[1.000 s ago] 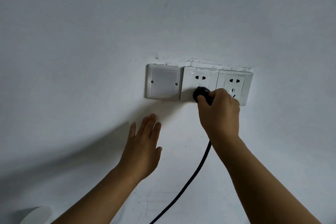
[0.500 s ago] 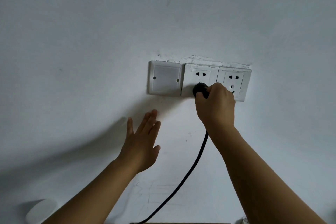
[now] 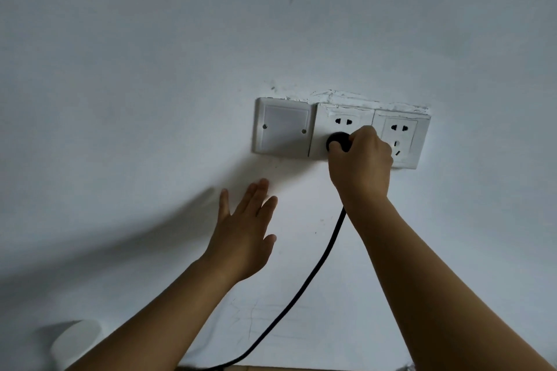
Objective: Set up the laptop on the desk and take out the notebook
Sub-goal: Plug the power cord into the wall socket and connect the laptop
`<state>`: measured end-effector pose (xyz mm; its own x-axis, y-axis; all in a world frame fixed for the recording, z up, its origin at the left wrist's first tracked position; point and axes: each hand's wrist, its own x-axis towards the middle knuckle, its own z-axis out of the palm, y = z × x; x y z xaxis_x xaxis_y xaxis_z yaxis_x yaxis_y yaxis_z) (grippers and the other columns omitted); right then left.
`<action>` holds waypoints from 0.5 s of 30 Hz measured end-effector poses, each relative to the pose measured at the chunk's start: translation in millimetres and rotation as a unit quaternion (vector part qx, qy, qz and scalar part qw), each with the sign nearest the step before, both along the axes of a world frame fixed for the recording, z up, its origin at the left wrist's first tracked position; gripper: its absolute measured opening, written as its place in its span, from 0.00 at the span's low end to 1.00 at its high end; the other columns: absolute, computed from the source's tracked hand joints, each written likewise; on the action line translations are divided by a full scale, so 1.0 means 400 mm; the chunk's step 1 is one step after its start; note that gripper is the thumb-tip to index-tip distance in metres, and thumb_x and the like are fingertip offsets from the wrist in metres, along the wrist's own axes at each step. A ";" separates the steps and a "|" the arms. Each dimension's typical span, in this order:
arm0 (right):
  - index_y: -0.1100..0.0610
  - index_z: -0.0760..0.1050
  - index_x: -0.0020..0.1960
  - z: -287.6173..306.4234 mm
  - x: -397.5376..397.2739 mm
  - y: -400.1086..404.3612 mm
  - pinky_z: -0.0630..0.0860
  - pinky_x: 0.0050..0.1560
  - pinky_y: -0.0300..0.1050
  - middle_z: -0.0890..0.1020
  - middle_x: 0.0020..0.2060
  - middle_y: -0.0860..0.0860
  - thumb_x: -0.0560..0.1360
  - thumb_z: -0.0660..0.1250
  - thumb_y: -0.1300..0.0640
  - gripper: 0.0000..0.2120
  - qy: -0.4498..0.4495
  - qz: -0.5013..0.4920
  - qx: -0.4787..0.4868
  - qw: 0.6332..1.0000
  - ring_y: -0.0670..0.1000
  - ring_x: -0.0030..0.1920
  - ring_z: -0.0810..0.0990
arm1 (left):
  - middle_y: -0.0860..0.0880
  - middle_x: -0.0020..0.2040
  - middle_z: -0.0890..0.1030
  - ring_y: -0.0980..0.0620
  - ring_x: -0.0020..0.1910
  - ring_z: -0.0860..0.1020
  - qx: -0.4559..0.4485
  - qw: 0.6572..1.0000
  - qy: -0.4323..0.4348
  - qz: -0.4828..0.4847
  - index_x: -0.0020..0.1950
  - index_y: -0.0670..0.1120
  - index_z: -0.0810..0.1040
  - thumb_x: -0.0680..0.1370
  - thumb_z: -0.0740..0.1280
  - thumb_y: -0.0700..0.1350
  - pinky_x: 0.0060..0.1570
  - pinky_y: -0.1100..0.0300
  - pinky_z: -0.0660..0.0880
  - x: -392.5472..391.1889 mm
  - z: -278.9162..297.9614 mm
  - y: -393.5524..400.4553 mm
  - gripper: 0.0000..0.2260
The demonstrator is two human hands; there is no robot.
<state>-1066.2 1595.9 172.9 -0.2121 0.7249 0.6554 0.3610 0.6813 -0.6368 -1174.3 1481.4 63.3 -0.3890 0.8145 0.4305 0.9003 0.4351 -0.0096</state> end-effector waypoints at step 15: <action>0.57 0.58 0.69 -0.283 0.078 -0.152 0.65 0.66 0.55 0.66 0.65 0.57 0.66 0.72 0.52 0.37 0.073 0.062 -0.013 0.995 0.56 0.65 0.65 | 0.44 0.76 0.54 0.44 0.75 0.52 0.032 0.997 -0.067 -0.017 0.71 0.45 0.62 0.76 0.63 0.47 0.69 0.37 0.47 0.032 -0.165 -0.157 0.24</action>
